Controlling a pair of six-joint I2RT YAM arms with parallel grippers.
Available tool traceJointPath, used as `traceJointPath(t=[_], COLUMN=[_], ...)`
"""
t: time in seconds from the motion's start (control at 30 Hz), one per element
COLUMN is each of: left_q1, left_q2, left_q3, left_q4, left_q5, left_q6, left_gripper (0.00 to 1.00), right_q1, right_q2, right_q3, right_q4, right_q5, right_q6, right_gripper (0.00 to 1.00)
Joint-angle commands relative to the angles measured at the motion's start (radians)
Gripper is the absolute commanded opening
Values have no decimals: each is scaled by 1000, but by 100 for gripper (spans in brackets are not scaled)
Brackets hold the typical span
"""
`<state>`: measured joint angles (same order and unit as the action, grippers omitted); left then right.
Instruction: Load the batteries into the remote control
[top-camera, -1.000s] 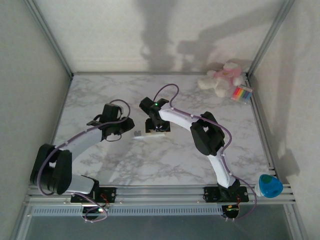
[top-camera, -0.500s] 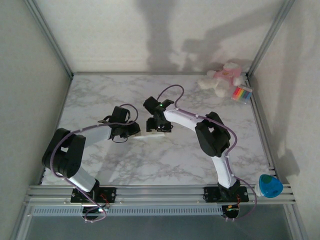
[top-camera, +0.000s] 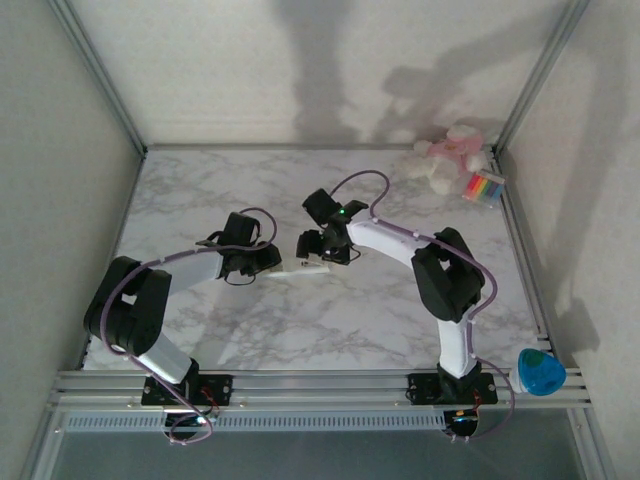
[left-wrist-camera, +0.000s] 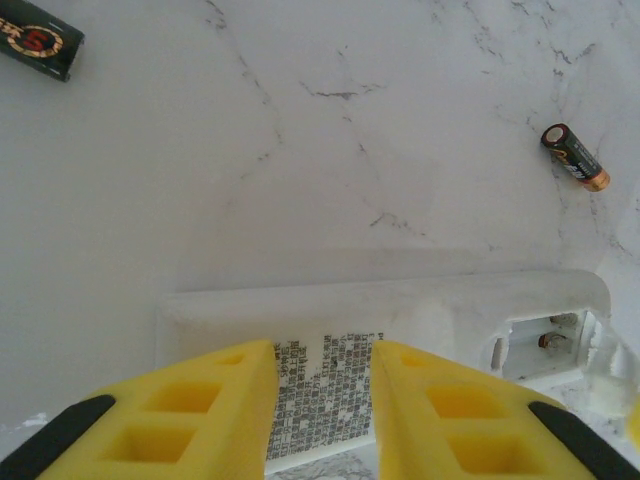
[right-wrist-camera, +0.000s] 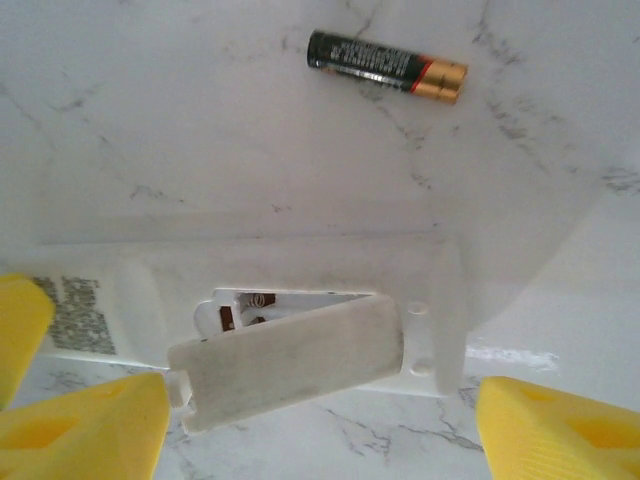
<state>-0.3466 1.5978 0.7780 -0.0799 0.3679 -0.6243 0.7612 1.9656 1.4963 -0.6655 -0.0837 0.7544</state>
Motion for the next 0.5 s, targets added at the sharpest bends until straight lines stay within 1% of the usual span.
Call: traceJointPath(t=[0.0, 0.03, 0.23, 0.47], left_q1=[-11, -11, -10, -6], left_q2=[-5, -10, -37, -117], left_q3=[23, 26, 49, 61], left_q4=[-35, -40, -73, -132], left_q5=[-29, -30, -48, -85], left_q6=[13, 14, 24, 15], left_gripper=[32, 33, 34, 42], right_q1=[-7, -6, -6, -8], right_q2=[-23, -19, 6, 101], right_q3=[13, 24, 72, 206], right_q4=[2, -8, -46, -97], right_q5=[-28, -28, -20, -49], right_q6=[-7, -17, -80, -214], right_gripper=[86, 88, 90, 94])
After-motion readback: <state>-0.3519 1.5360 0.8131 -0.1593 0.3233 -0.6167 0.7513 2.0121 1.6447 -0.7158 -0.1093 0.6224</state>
